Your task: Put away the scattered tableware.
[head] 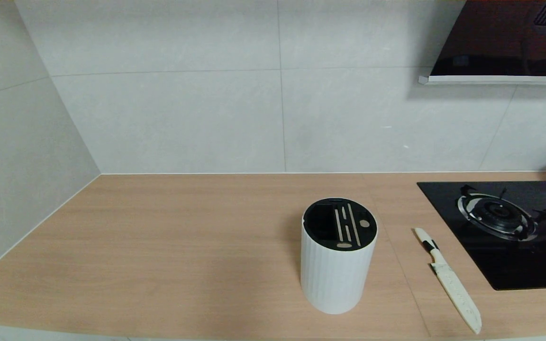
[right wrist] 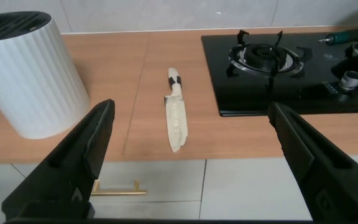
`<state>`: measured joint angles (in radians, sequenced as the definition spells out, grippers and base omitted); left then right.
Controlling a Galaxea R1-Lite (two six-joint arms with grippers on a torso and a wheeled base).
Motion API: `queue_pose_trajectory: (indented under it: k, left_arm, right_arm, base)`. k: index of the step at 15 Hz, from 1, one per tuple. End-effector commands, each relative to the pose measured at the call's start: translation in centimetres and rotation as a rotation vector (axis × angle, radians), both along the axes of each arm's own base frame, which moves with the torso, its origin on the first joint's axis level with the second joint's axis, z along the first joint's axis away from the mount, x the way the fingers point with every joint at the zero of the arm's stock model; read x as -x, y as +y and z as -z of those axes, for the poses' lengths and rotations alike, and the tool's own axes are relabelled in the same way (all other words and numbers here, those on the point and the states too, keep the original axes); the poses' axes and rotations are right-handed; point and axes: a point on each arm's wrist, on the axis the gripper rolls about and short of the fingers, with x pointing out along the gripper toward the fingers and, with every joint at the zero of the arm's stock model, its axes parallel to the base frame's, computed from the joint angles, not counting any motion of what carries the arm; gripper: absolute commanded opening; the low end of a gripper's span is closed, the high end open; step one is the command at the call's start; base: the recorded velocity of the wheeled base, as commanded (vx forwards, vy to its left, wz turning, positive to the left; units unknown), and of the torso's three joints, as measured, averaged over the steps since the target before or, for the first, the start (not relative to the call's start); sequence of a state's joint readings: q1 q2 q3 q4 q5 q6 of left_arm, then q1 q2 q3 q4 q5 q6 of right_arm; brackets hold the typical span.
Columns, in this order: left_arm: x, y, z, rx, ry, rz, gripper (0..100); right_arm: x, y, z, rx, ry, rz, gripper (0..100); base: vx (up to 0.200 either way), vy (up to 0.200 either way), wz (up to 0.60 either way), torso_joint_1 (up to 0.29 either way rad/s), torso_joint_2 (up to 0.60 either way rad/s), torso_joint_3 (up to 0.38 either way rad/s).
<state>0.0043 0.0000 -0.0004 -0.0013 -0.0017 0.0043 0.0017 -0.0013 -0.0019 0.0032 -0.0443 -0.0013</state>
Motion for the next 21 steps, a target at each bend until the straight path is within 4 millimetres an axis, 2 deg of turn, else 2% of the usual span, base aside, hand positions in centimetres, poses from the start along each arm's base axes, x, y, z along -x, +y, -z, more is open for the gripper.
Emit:
queue_pose_trajectory:
  k: [1, 7, 9, 10, 13, 16, 18, 21]
  left_arm:
    - [0.0, 0.0, 0.0, 0.000, 0.000, -0.001, 100]
    - [0.0, 0.0, 0.0, 0.000, 0.000, -0.001, 100]
    - [0.0, 0.0, 0.0, 0.000, 0.000, -0.001, 100]
    - [0.0, 0.0, 0.0, 0.000, 0.000, -0.001, 100]
    - [0.0, 0.0, 0.0, 0.000, 0.000, -0.001, 100]
    - [0.0, 0.0, 0.0, 0.000, 0.000, -0.001, 100]
    - [0.0, 0.0, 0.0, 0.000, 0.000, -0.001, 100]
    - [0.0, 0.0, 0.0, 0.000, 0.000, -0.001, 100]
  right_arm:
    - [0.0, 0.0, 0.0, 0.028, 0.001, 0.000, 100]
    - [0.0, 0.0, -0.3, 0.059, -0.013, -0.004, 100]
    - [0.6, 0.0, -5.7, -0.017, -0.107, -0.089, 100]
    - [-0.3, 0.0, -7.2, -0.021, -0.043, -0.121, 100]
    - [-4.7, 0.3, -8.6, 0.009, 0.209, -0.138, 100]
    - [-10.3, 0.8, -9.5, 0.031, 0.448, -0.146, 100]
    - [-15.2, 1.2, -8.1, 0.035, 0.636, -0.143, 100]
    - [-21.2, 2.2, -5.1, 0.051, 0.745, -0.161, 100]
  base:
    - [0.000, 0.000, 0.00, 0.000, 0.00, 0.000]
    - [0.000, 0.000, 0.00, 0.000, 0.00, 0.000]
    - [0.000, 0.000, 0.00, 0.000, 0.00, 0.000]
    - [0.000, 0.000, 0.00, 0.000, 0.00, 0.000]
    - [0.000, 0.000, 0.00, 0.000, 0.00, 0.000]
    - [0.000, 0.000, 0.00, 0.000, 0.00, 0.000]
    - [0.000, 0.000, 0.00, 0.000, 0.00, 0.000]
    - [0.000, 0.000, 0.00, 0.000, 0.00, 0.000]
